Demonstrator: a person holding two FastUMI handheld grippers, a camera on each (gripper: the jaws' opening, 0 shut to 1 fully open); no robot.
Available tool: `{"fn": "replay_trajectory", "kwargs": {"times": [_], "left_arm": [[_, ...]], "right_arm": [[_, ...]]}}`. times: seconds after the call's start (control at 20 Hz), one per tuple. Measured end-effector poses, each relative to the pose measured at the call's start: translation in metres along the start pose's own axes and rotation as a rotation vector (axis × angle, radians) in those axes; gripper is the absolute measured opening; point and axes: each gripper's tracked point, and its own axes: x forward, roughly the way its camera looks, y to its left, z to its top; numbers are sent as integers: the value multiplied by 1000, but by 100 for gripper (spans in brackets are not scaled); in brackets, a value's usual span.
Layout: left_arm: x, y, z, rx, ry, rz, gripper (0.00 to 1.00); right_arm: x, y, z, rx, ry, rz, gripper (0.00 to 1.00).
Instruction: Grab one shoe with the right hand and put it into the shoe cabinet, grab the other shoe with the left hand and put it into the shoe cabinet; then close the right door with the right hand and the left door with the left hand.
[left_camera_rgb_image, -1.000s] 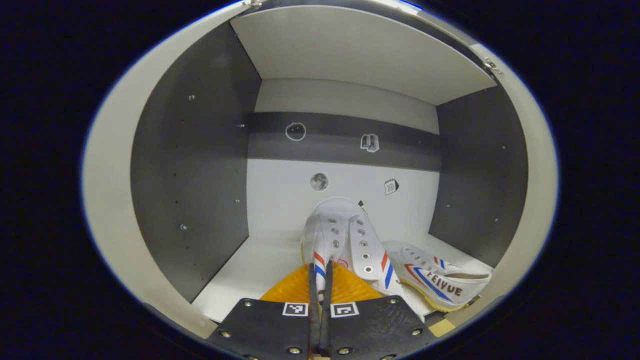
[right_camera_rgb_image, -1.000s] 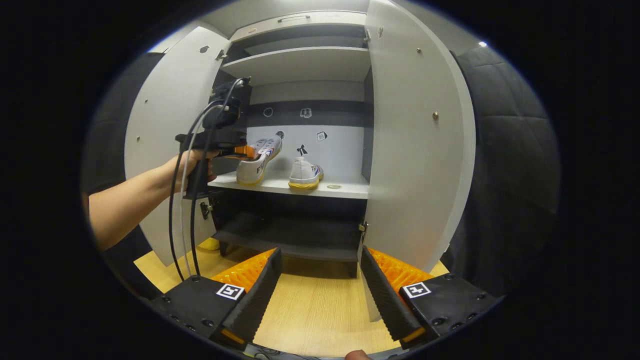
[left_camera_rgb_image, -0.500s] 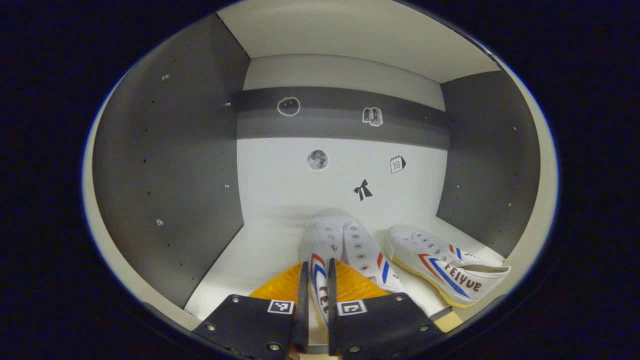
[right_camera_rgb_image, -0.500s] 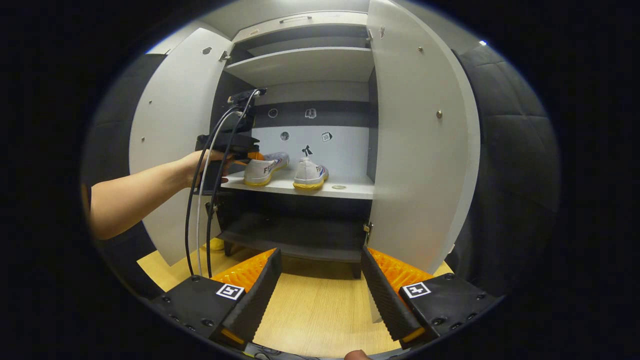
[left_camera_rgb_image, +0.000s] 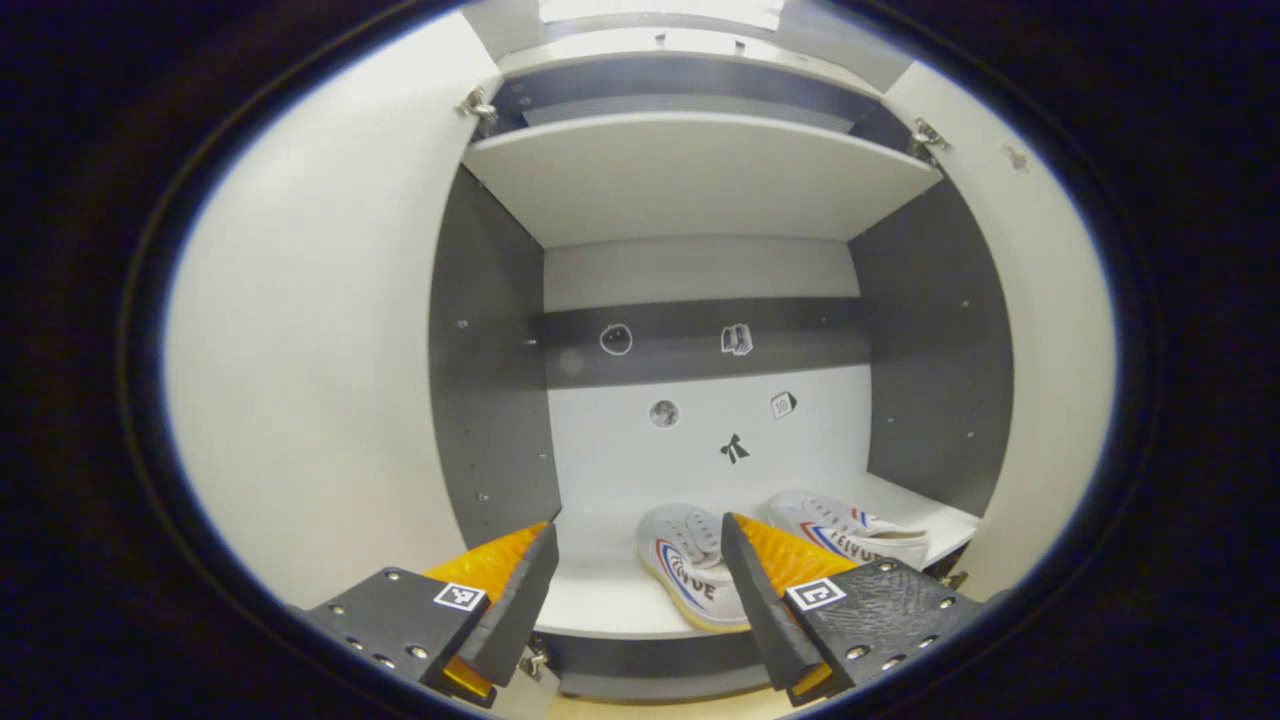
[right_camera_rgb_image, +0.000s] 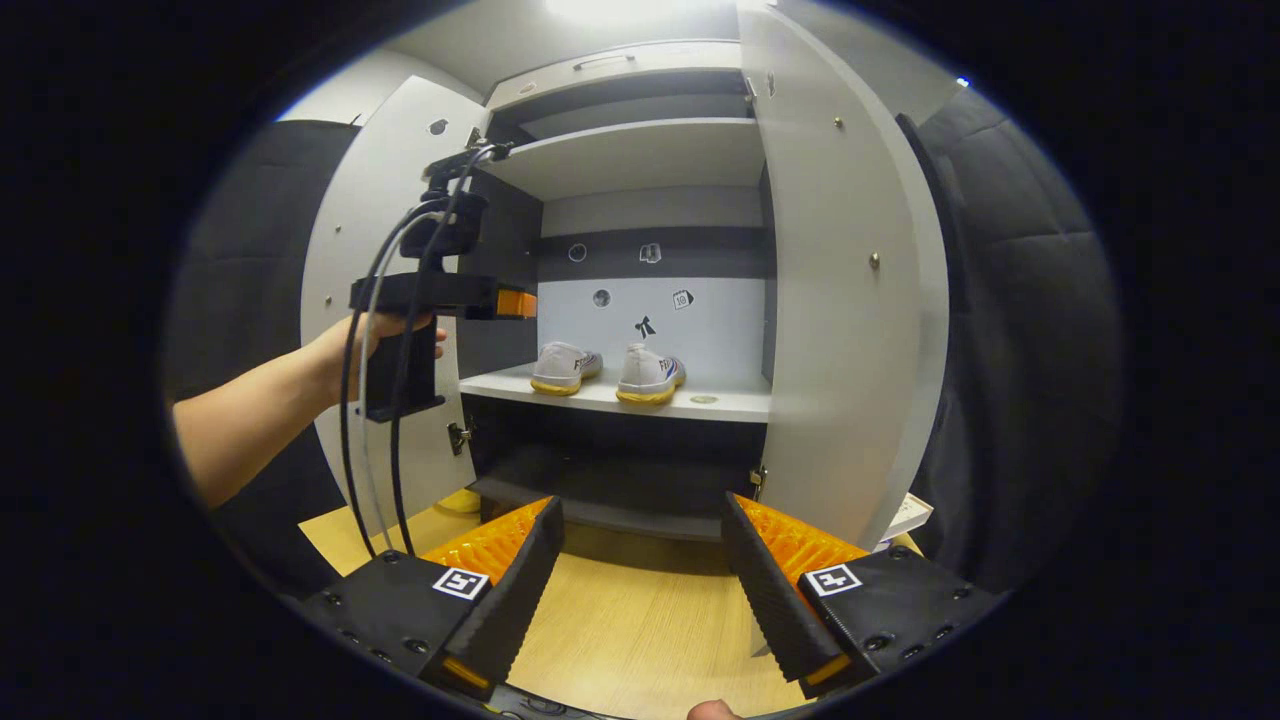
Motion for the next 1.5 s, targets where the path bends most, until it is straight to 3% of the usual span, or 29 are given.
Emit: {"fn": "replay_trajectory", "kwargs": {"times": [0.45,0.8,1.2,1.5], "left_arm": [[-139,2,27,7,-73,-97,91],[-220,26,24,-11,-77,-95,90],[-249,47,12,-2,-41,-65,93],[-252,50,14,-5,-41,-58,91]], "right_arm": [[-52,13,41,-24,-85,-89,99],[-89,0,62,-8,-121,-171,99],[-108,-66,81,-15,-126,-339,99],[-116,-140,107,-19,-153,-517,96]]}}
